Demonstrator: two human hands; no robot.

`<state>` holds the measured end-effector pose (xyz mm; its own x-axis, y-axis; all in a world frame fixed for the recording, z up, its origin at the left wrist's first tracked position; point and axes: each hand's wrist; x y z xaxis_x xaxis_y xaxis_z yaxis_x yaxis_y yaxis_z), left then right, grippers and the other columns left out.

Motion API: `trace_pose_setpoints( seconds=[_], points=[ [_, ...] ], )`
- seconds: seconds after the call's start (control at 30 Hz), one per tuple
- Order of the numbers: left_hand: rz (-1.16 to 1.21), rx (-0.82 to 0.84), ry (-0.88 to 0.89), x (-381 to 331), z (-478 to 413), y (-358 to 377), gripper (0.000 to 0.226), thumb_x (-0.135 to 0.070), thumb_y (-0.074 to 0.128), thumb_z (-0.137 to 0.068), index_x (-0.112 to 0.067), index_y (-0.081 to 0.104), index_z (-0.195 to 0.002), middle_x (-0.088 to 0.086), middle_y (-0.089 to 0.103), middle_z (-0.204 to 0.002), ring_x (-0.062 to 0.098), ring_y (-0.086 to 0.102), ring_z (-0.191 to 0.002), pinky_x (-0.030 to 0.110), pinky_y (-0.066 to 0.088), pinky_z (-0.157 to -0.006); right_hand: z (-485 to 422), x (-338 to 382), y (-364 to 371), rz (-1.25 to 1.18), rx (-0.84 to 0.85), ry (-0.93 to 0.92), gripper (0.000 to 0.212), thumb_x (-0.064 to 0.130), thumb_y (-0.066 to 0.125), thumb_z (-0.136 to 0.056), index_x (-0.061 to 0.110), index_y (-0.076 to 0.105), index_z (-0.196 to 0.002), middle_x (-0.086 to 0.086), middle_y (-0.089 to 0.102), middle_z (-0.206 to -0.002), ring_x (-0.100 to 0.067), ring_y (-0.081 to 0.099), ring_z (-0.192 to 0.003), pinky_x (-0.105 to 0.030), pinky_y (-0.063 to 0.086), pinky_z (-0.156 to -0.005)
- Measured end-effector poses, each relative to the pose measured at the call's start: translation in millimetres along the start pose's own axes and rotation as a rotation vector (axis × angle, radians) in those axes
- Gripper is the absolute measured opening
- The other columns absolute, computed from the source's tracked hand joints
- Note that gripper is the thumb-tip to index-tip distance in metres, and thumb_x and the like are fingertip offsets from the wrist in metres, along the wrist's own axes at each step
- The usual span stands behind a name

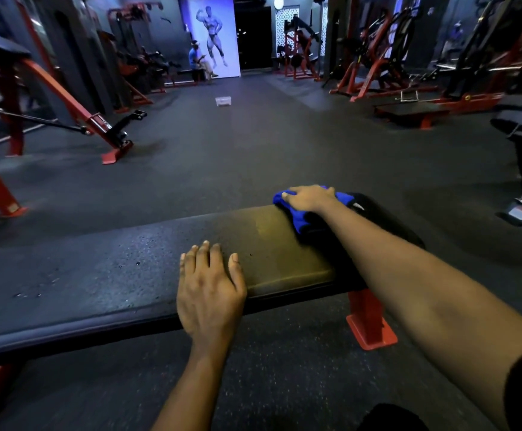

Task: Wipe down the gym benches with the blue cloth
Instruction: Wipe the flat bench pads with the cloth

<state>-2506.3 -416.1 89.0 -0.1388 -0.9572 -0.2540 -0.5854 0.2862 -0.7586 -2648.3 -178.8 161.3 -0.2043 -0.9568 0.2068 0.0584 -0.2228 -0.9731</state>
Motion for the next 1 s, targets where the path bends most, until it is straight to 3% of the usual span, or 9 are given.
trace_pose_setpoints(
  seconds=[0.17,0.3,0.53,0.67,0.8,1.0],
  points=[
    [0.024,-0.030,-0.010,-0.2,0.0,0.4,0.048,-0.033,0.032,-0.098,-0.006,0.061,-0.124,0.014,0.060,-0.129,0.032,0.051,-0.123,0.043,0.032,-0.114,7.0,72.1,13.9,0.003,0.049,-0.177,0.054,0.056,0.021,-0.104,0.035,0.032,-0.153,0.006,0.028,-0.162,-0.023,0.024,-0.149,-0.055,0.008,-0.118],
    [0.036,-0.023,-0.003,0.2,-0.8,-0.5,0.047,-0.033,0.031,-0.097,-0.007,0.060,-0.124,0.014,0.060,-0.127,0.033,0.051,-0.120,0.044,0.032,-0.114,22.0,82.6,27.7,0.010,0.029,-0.270,0.054,0.055,0.020,-0.104,0.037,0.030,-0.153,0.012,0.022,-0.163,-0.022,0.018,-0.151,-0.060,0.010,-0.115],
    [0.113,0.006,0.002,2.8,0.5,-10.1,0.046,-0.033,0.031,-0.099,-0.006,0.058,-0.125,0.014,0.059,-0.127,0.031,0.049,-0.124,0.043,0.030,-0.116,73.8,69.5,43.6,0.012,-0.012,-0.286,0.054,0.058,0.019,-0.103,0.043,0.025,-0.154,0.011,0.010,-0.166,-0.023,0.002,-0.153,-0.065,0.005,-0.117],
    [0.217,-0.023,-0.080,13.3,2.8,-25.8,0.038,-0.026,0.035,-0.098,-0.005,0.060,-0.118,0.014,0.062,-0.121,0.031,0.050,-0.122,0.046,0.032,-0.114,121.3,67.1,48.1,0.004,-0.031,-0.277,0.053,0.057,0.020,-0.102,0.045,0.020,-0.154,0.008,0.008,-0.167,-0.025,0.001,-0.153,-0.065,0.004,-0.117],
    [0.139,-0.057,-0.172,47.5,7.2,-37.1,0.025,-0.017,0.046,-0.098,-0.005,0.062,-0.112,0.015,0.065,-0.114,0.032,0.054,-0.117,0.046,0.029,-0.116,175.2,65.8,64.0,0.017,-0.155,-0.309,0.053,0.055,0.021,-0.103,0.044,0.018,-0.155,0.006,0.009,-0.166,-0.024,0.003,-0.153,-0.065,0.006,-0.117],
    [0.023,-0.031,-0.140,62.1,7.3,-27.6,0.044,-0.031,0.034,-0.099,-0.006,0.061,-0.124,0.013,0.061,-0.132,0.029,0.049,-0.129,0.046,0.016,-0.120,172.3,72.9,67.7,0.020,-0.227,-0.255,0.054,0.055,0.022,-0.103,0.040,0.022,-0.155,0.007,0.016,-0.165,-0.024,0.008,-0.153,-0.063,0.011,-0.116]
  ],
)
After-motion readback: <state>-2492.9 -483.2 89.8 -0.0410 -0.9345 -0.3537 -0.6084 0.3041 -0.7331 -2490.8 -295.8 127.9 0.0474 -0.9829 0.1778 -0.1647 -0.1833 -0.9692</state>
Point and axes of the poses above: each hand's wrist, its own z-axis away from the middle knuckle, its own y-axis out of the palm, x = y × z
